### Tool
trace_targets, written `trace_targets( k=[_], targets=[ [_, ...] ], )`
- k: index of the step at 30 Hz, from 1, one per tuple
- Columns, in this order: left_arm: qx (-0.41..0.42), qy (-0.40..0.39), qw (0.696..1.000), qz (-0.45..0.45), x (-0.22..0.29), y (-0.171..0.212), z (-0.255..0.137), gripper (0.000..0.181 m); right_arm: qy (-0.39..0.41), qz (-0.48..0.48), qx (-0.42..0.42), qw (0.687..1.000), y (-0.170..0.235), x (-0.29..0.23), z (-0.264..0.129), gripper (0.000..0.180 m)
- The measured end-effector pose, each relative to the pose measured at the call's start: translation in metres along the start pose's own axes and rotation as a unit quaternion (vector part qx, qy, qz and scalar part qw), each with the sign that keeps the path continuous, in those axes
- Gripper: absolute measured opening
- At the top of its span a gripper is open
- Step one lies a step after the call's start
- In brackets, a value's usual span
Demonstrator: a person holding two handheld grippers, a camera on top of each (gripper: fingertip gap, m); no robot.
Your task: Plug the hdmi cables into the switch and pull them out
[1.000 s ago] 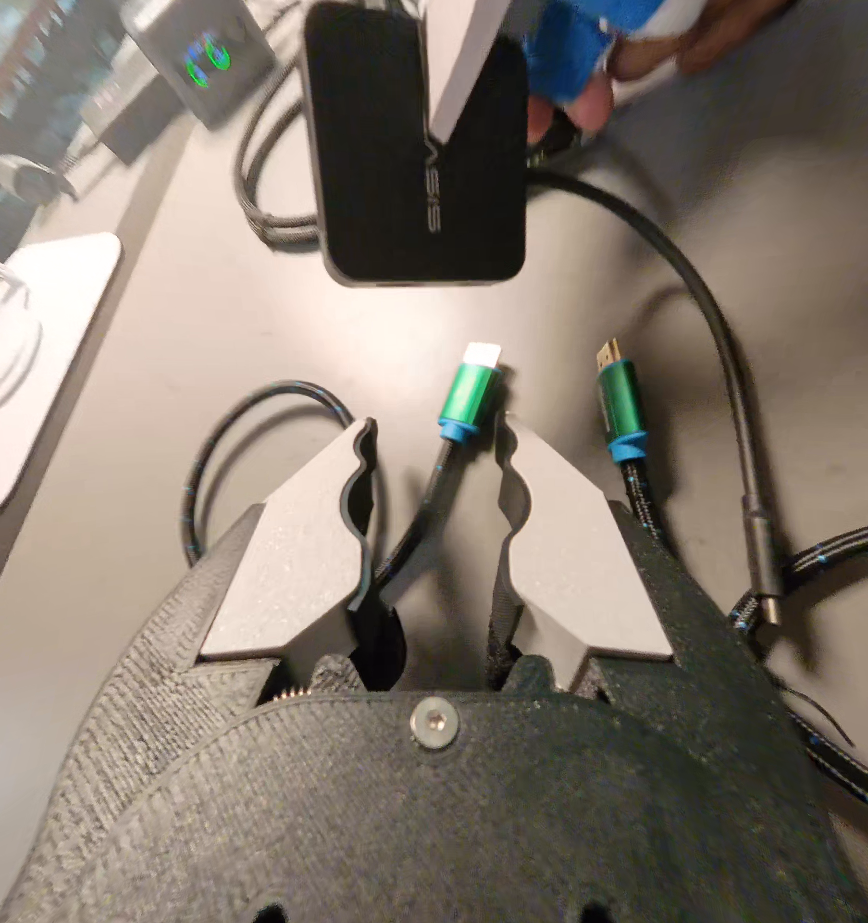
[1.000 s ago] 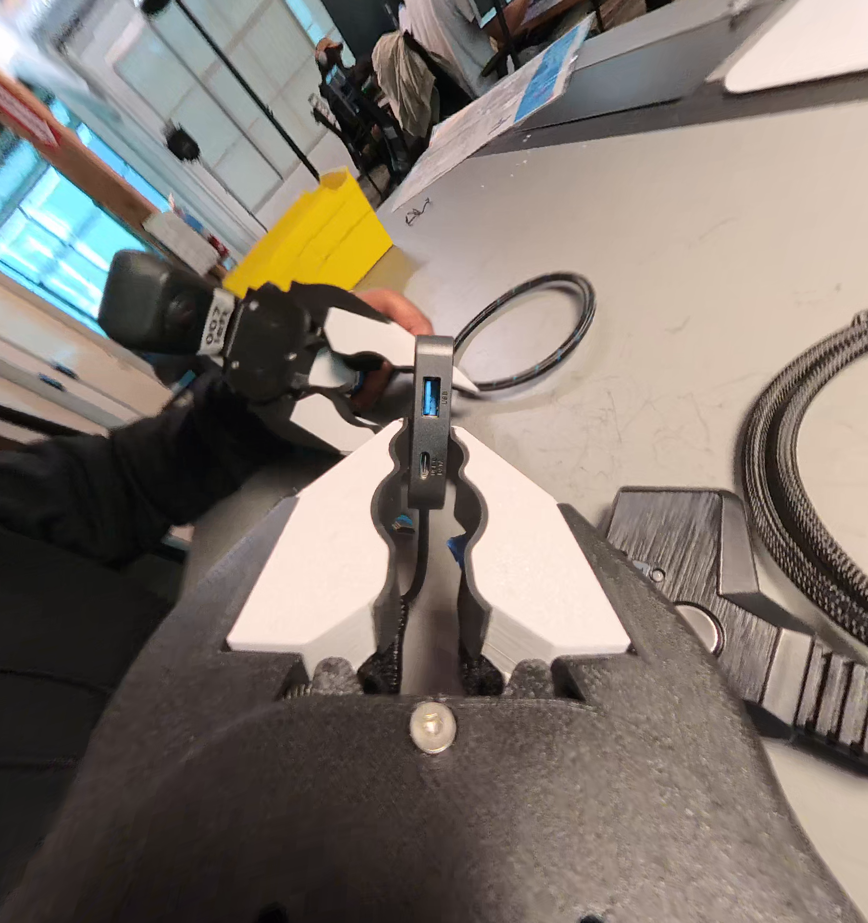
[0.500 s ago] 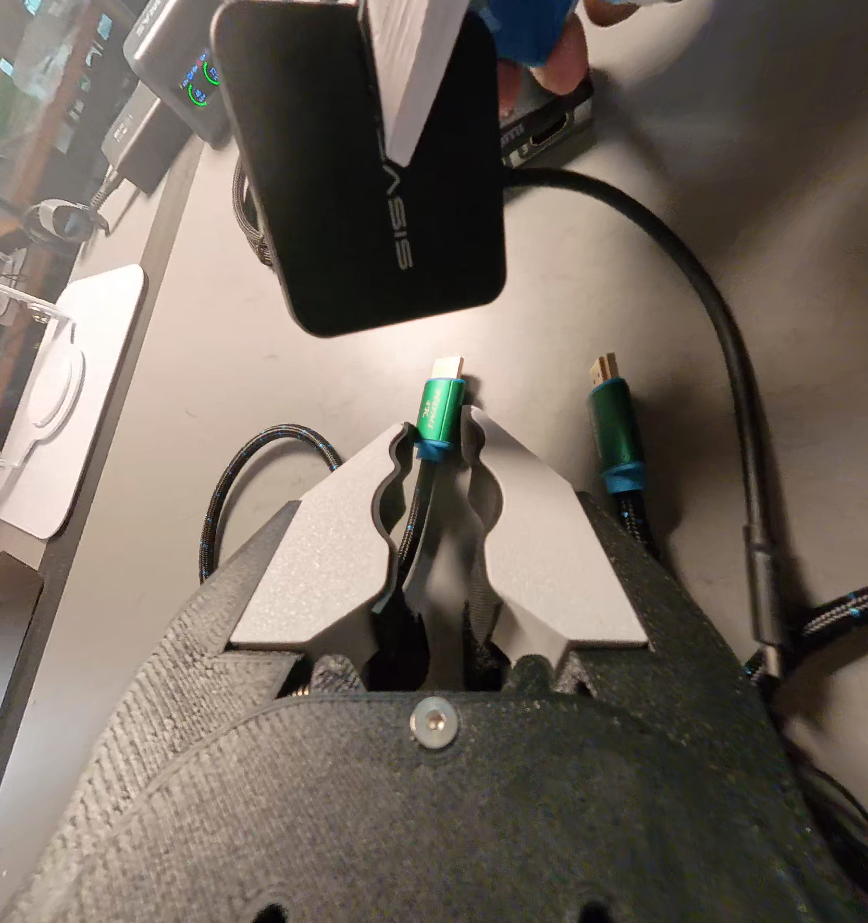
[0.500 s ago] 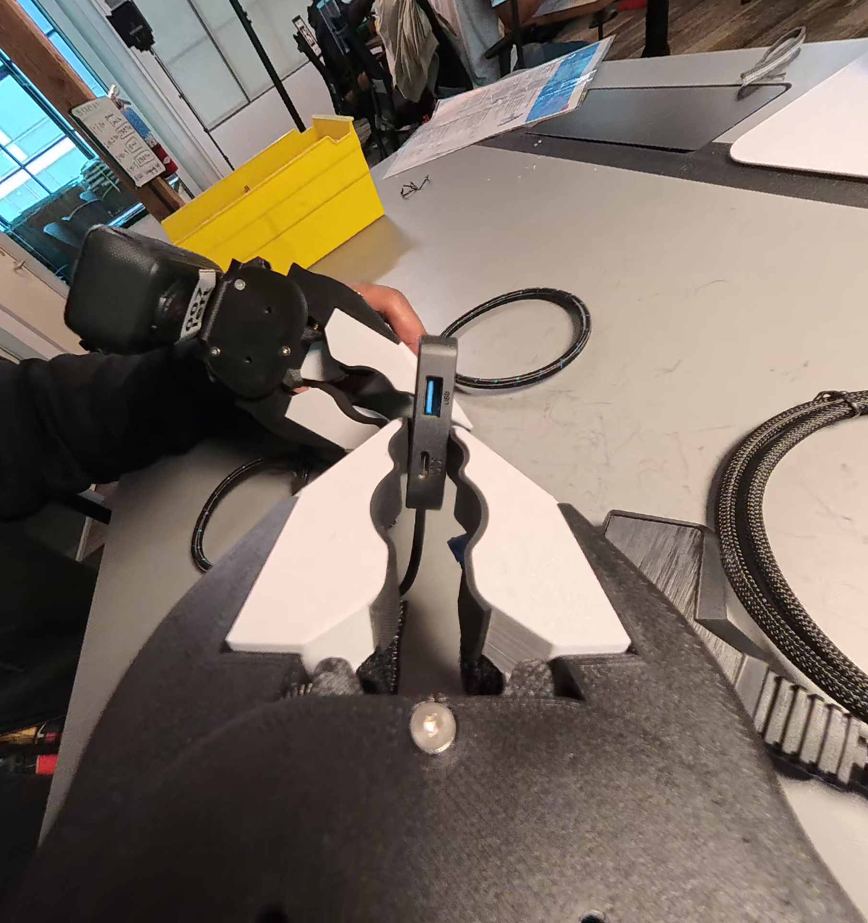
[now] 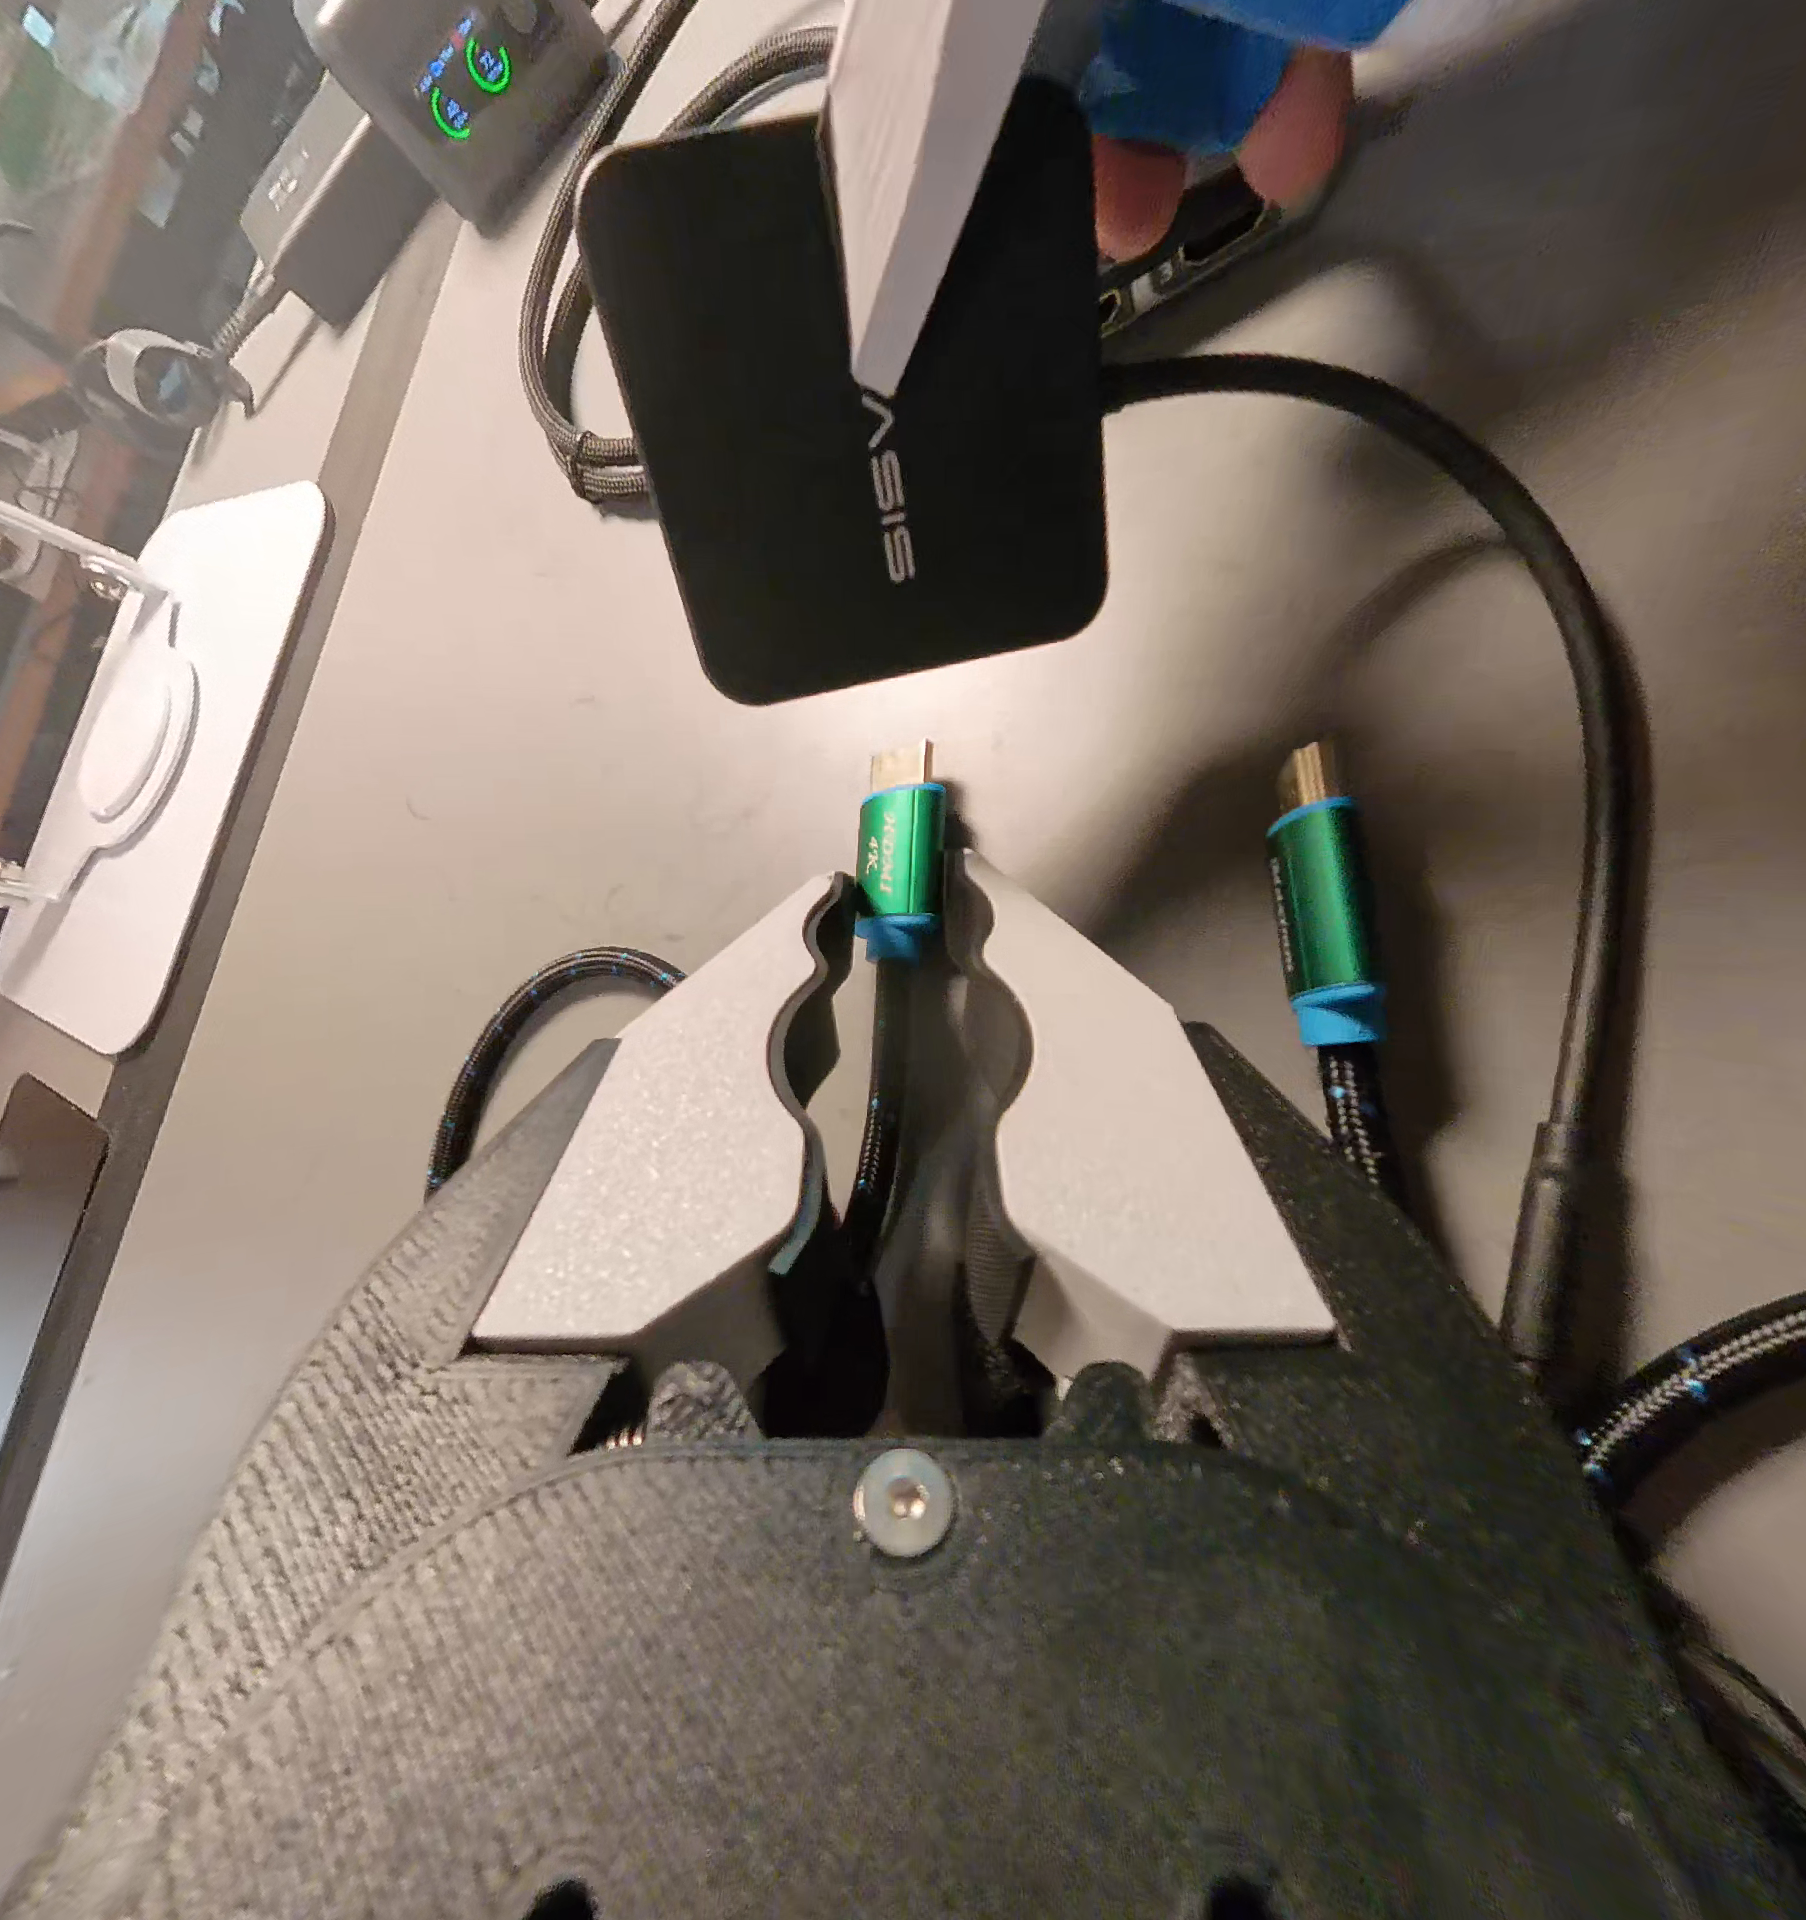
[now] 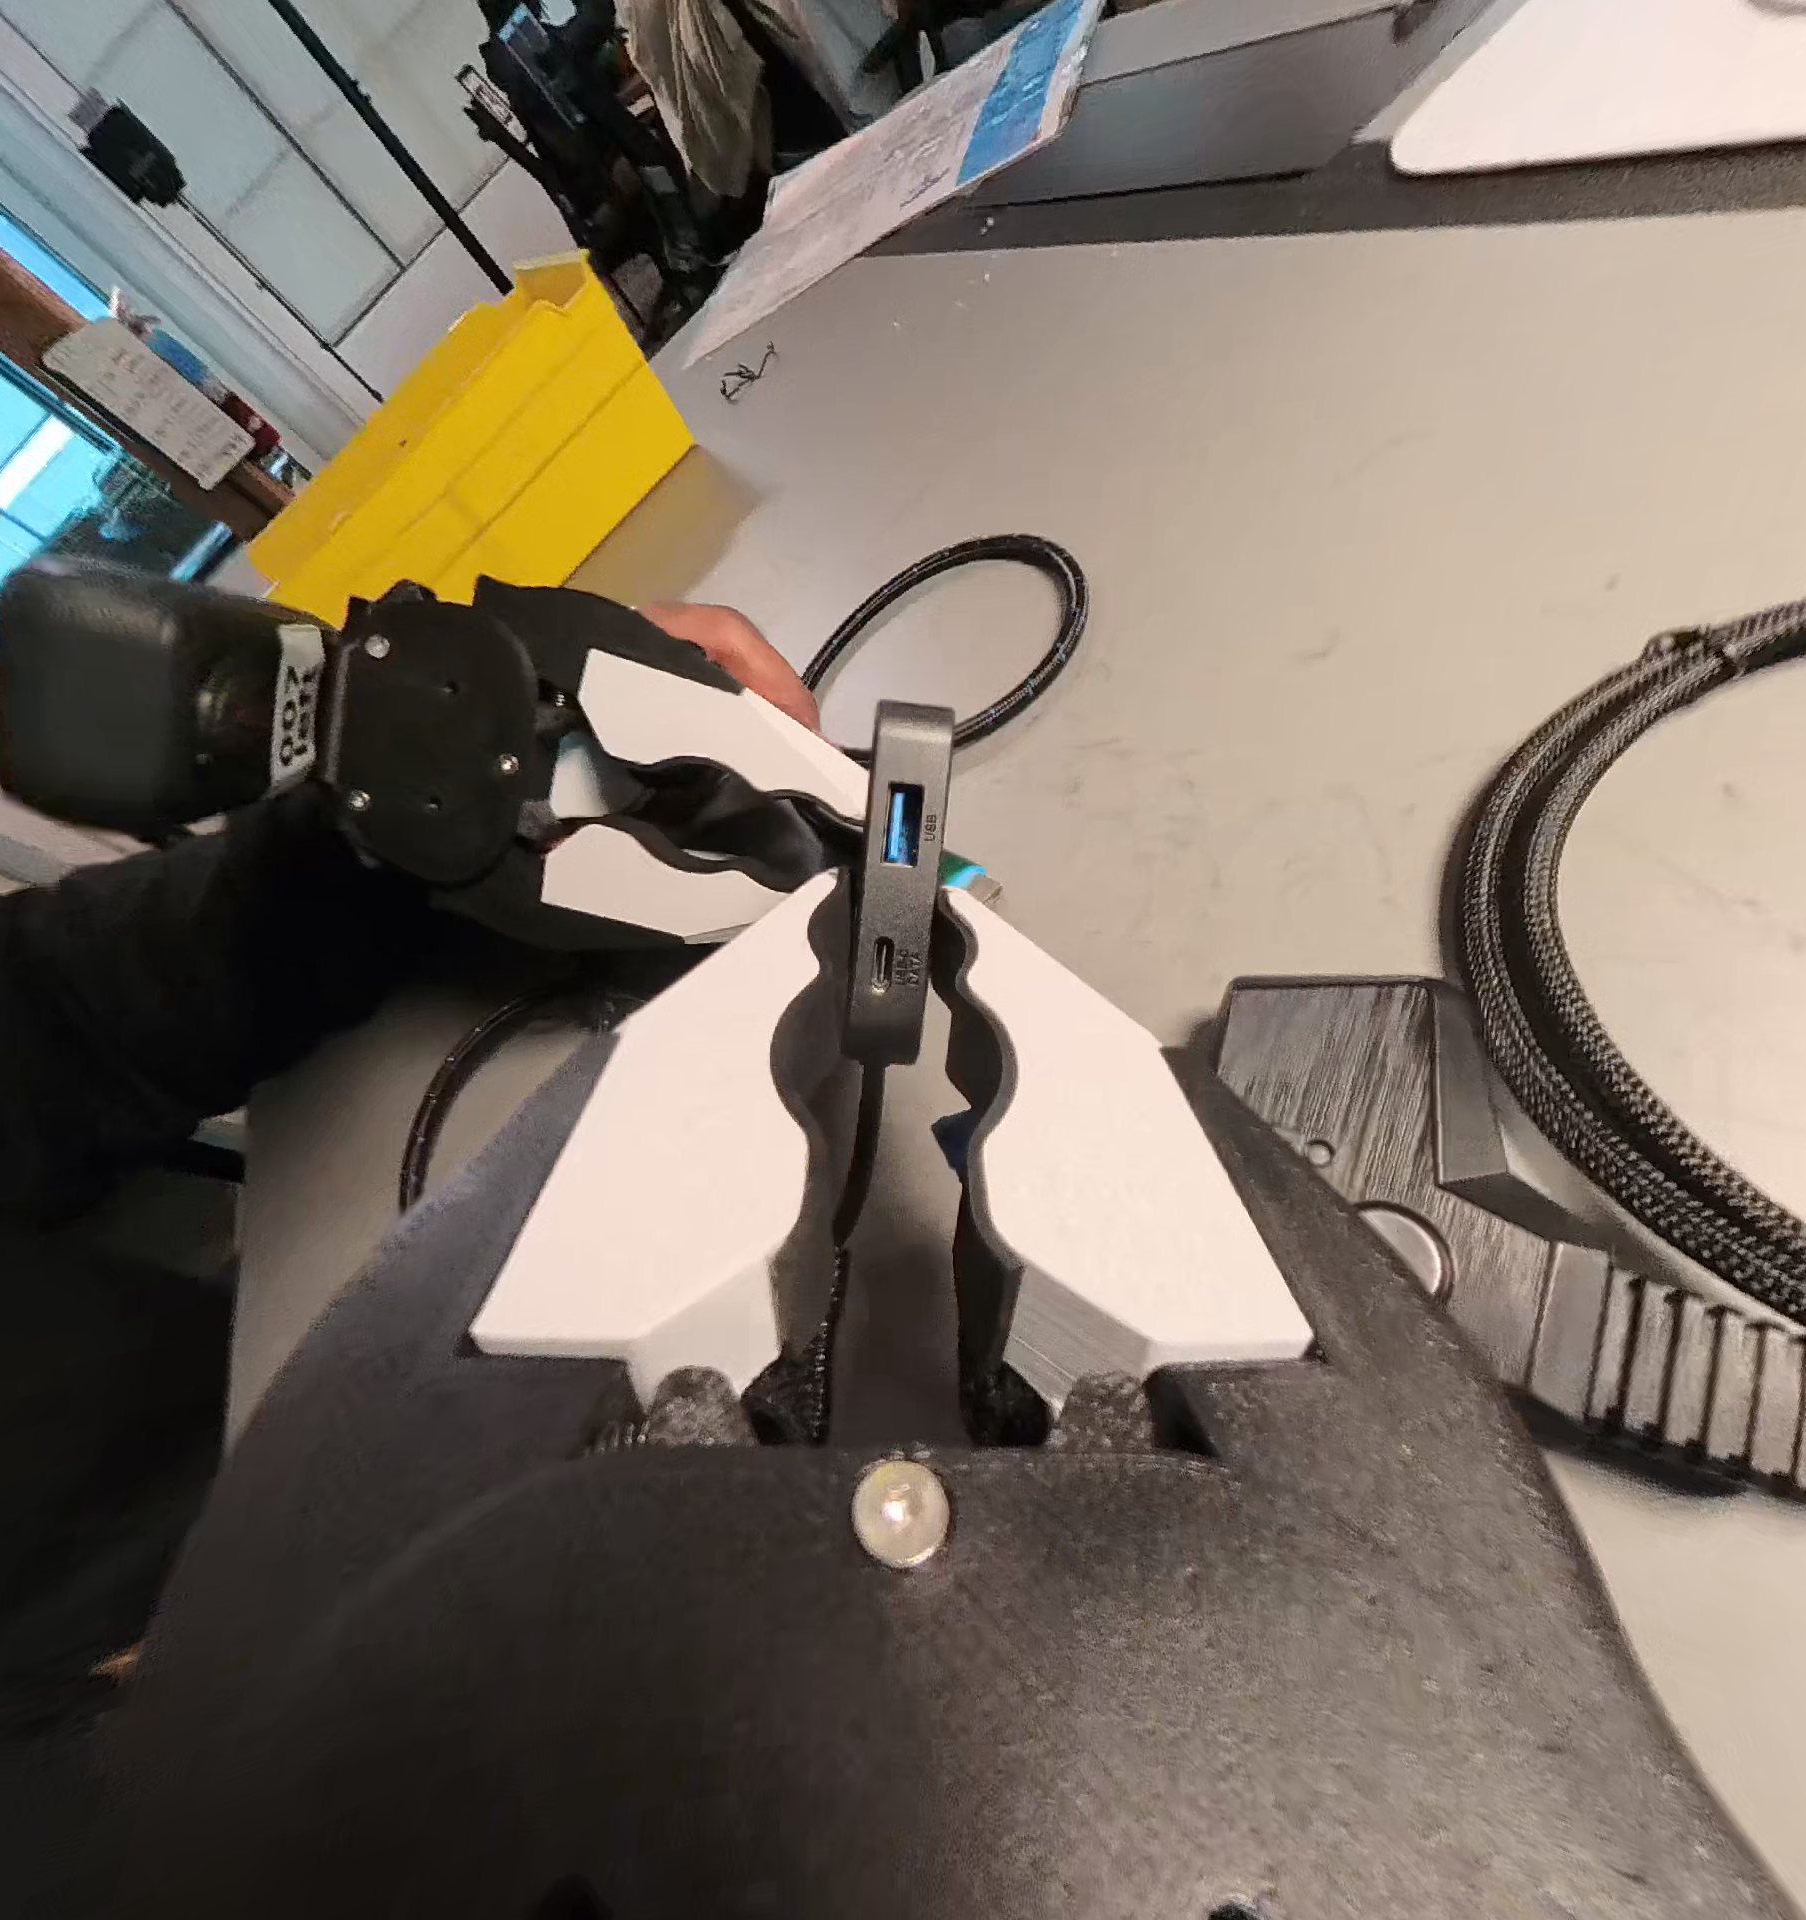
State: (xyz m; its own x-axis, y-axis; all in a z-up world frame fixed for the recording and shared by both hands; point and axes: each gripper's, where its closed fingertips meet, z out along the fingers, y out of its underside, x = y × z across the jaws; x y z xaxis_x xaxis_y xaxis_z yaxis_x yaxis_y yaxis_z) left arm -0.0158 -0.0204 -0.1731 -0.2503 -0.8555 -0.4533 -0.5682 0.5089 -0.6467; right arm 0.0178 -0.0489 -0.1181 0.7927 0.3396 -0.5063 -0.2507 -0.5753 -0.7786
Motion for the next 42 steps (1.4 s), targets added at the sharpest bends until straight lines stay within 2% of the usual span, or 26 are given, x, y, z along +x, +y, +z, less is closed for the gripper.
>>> trace_targets(
  k=[8, 18, 21, 27, 42],
  targets=[
    [0.039, -0.058, 0.995, 0.071, -0.006, -0.008, -0.005, 0.016, -0.011, 0.031, 0.011, 0.999, -0.002, 0.000, 0.000, 0.015],
    [0.129, -0.119, 0.984, 0.037, -0.029, -0.031, -0.028, 0.014, -0.027, 0.068, 0.050, 0.996, -0.015, 0.004, -0.010, 0.014],
    [0.137, -0.120, 0.982, 0.040, -0.028, -0.034, -0.030, 0.014, -0.049, 0.092, 0.060, 0.993, -0.018, 0.001, -0.011, 0.014],
    [0.125, -0.112, 0.984, 0.068, -0.019, -0.032, -0.026, 0.014, -0.040, 0.086, 0.054, 0.994, -0.016, 0.001, -0.010, 0.014],
    [0.174, -0.103, 0.979, 0.039, -0.021, -0.043, -0.040, 0.013, -0.043, 0.086, 0.066, 0.993, -0.021, 0.001, -0.015, 0.020]
  ],
)
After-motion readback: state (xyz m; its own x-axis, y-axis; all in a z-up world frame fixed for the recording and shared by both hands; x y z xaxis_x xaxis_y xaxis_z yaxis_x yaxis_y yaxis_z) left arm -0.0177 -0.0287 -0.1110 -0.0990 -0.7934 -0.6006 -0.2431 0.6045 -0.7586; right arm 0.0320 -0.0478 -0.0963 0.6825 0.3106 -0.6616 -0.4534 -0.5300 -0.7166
